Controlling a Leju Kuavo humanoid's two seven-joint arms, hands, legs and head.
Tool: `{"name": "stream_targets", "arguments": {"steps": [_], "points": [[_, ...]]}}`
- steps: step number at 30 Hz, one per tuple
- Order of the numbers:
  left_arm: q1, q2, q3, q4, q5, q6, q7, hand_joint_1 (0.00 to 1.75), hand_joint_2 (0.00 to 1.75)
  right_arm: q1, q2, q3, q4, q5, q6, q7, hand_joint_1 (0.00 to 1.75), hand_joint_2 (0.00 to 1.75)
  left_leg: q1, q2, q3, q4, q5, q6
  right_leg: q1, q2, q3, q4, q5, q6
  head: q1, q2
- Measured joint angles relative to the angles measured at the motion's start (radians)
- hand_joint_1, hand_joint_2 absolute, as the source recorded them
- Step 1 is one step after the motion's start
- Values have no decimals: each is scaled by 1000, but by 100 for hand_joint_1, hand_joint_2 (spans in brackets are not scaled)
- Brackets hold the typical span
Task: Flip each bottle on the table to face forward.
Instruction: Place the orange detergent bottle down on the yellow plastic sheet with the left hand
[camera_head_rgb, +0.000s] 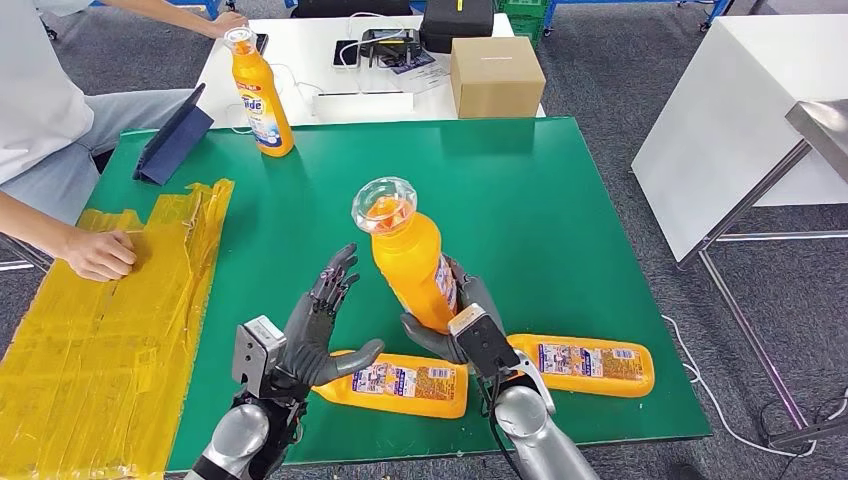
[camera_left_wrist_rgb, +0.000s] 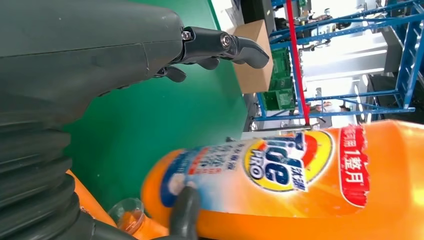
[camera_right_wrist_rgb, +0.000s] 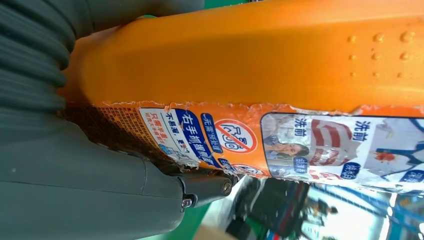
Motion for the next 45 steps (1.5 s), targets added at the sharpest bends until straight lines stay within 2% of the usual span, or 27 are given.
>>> {"name": "stream_targets", "arguments": {"steps": [17,39,45], "points": [[-7,-1,-10,0,35,0,-8,0,175,4,31,110,164,44,-13,6,175,175,0,0,0,0,0,0,0,0,0,0,0,0,0,0],[-19,13,-27,-19,64,-38,-15,0,175,-14,54,135,239,50,-27,-25,175,175,0,0,0,0,0,0,0,0,0,0,0,0,0,0],[-24,19,-33,-18,9,-35,-36,0,175,-8,54,135,235,49,-34,-49,175,175,0,0,0,0,0,0,0,0,0,0,0,0,0,0]]}}
